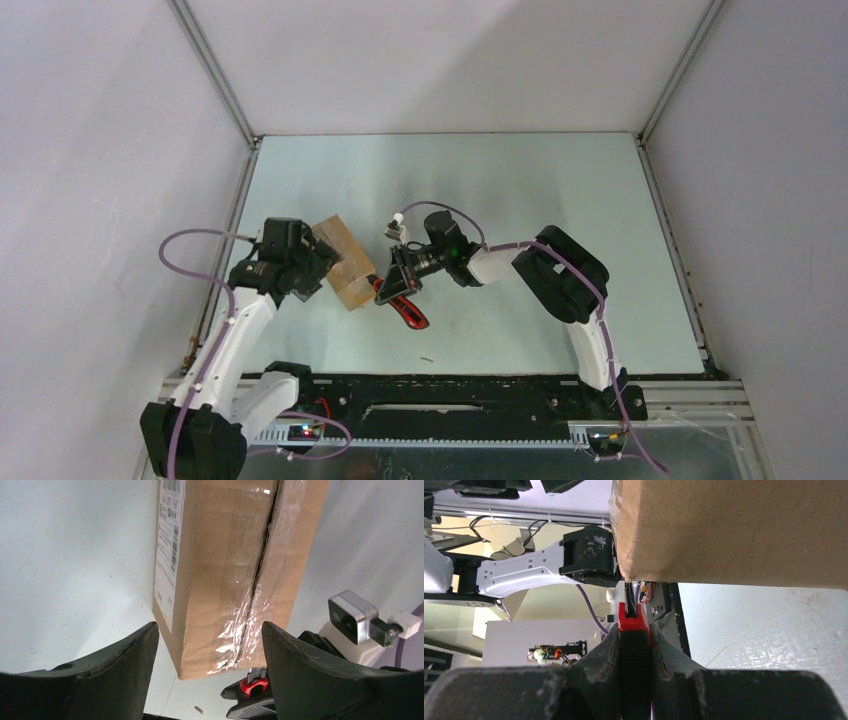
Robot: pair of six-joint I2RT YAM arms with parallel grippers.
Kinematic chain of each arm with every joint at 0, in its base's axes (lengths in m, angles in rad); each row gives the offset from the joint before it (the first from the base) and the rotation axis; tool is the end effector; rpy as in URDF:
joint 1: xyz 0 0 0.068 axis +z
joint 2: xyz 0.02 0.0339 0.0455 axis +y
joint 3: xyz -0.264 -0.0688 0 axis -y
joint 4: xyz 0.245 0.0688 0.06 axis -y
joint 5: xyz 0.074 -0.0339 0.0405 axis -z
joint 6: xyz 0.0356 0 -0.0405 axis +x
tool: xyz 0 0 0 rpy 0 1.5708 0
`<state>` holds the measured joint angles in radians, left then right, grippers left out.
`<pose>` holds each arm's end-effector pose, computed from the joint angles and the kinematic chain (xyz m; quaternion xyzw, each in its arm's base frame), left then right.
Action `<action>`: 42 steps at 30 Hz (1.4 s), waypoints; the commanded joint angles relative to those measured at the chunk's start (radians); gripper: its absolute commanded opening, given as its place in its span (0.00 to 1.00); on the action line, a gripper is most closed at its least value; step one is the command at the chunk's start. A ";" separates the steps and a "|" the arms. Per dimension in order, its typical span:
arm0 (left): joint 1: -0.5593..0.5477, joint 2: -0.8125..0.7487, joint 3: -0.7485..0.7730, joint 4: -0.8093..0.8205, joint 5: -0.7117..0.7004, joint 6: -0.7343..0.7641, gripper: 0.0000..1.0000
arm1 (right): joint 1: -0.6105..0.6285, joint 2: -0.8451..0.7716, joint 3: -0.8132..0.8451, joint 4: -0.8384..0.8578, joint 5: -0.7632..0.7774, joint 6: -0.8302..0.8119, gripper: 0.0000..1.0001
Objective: Unpack the express box
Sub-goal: Cut the express box at the center of the board.
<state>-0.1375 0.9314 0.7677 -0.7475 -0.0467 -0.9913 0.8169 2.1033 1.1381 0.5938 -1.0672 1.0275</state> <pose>0.1796 -0.0232 0.2580 -0.3985 0.8578 -0.1545 0.2854 0.2701 0.3332 0.1406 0.2108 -0.7370 -0.6409 0.0411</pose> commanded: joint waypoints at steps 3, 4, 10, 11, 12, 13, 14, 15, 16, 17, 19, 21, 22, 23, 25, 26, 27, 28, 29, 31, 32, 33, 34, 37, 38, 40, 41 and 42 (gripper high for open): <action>-0.007 0.078 0.097 -0.067 -0.077 0.035 0.79 | 0.006 0.048 0.013 -0.050 -0.005 0.001 0.00; -0.007 0.101 0.108 -0.077 -0.078 0.037 0.79 | 0.004 0.049 0.014 -0.048 -0.005 0.002 0.00; -0.007 0.181 0.141 -0.026 -0.062 0.054 0.92 | 0.007 0.056 0.017 -0.049 -0.004 0.001 0.00; -0.007 0.200 0.153 -0.026 -0.060 0.059 0.93 | 0.008 0.057 0.017 -0.049 -0.004 0.000 0.00; -0.007 0.213 0.163 -0.021 -0.055 0.068 0.96 | 0.009 0.057 0.016 -0.050 -0.004 -0.001 0.00; -0.007 0.224 0.171 -0.023 -0.061 0.072 0.97 | 0.009 0.058 0.016 -0.055 -0.003 -0.003 0.00; -0.007 0.234 0.177 -0.027 -0.064 0.076 0.97 | 0.010 0.058 0.017 -0.058 -0.002 -0.005 0.00; -0.007 0.242 0.183 -0.032 -0.072 0.080 0.97 | 0.010 0.059 0.017 -0.061 -0.001 -0.010 0.00; -0.007 0.255 0.194 -0.048 -0.087 0.084 0.97 | 0.010 0.060 0.018 -0.061 -0.002 -0.010 0.00; -0.007 0.267 0.204 -0.059 -0.099 0.093 0.97 | 0.010 0.063 0.018 -0.061 0.000 -0.010 0.00; -0.007 0.291 0.218 -0.074 -0.119 0.107 0.97 | 0.012 0.069 0.022 -0.061 -0.002 -0.010 0.00; -0.007 0.324 0.237 -0.097 -0.147 0.120 0.95 | 0.015 0.071 0.026 -0.065 -0.001 -0.013 0.00; -0.007 0.335 0.246 -0.108 -0.172 0.127 0.95 | 0.014 0.072 0.025 -0.067 -0.001 -0.014 0.00; -0.007 0.344 0.252 -0.113 -0.182 0.132 0.94 | 0.014 0.071 0.025 -0.071 -0.001 -0.018 0.00; -0.007 0.356 0.264 -0.128 -0.213 0.140 0.93 | 0.013 0.069 0.025 -0.084 0.002 -0.027 0.00; -0.007 0.360 0.266 -0.137 -0.227 0.143 0.92 | 0.014 0.069 0.025 -0.086 0.003 -0.029 0.00; -0.007 0.362 0.267 -0.143 -0.242 0.146 0.92 | 0.012 0.070 0.025 -0.084 0.002 -0.028 0.00; -0.007 0.363 0.265 -0.146 -0.255 0.151 0.92 | 0.012 0.070 0.025 -0.084 0.003 -0.027 0.00; -0.007 0.365 0.263 -0.143 -0.264 0.157 0.91 | 0.011 0.072 0.026 -0.082 0.003 -0.027 0.00; -0.007 0.382 0.268 -0.150 -0.282 0.166 0.90 | 0.012 0.076 0.026 -0.077 0.003 -0.023 0.00; -0.007 0.393 0.268 -0.148 -0.284 0.173 0.90 | 0.011 0.080 0.026 -0.073 0.004 -0.020 0.00; -0.007 0.403 0.265 -0.147 -0.285 0.179 0.90 | 0.011 0.083 0.025 -0.069 0.002 -0.015 0.00; -0.007 0.411 0.262 -0.146 -0.289 0.184 0.89 | 0.012 0.084 0.026 -0.065 0.001 -0.012 0.00; -0.005 0.424 0.250 -0.122 -0.283 0.191 0.97 | 0.012 0.083 0.026 -0.067 0.002 -0.014 0.00; -0.006 0.430 0.254 -0.116 -0.279 0.189 0.99 | 0.012 0.084 0.025 -0.067 0.003 -0.015 0.00; -0.006 0.459 0.276 -0.125 -0.276 0.188 1.00 | 0.012 0.086 0.025 -0.067 0.003 -0.014 0.00; -0.005 0.484 0.303 -0.145 -0.291 0.184 1.00 | 0.012 0.086 0.026 -0.066 0.003 -0.015 0.00; -0.005 0.508 0.323 -0.161 -0.298 0.187 1.00 | 0.012 0.088 0.026 -0.067 0.002 -0.015 0.00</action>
<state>-0.1505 1.3380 1.0355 -0.8726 -0.2134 -0.8284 0.8158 2.1414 1.1660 0.6140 -1.0863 1.0119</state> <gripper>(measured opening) 0.995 0.216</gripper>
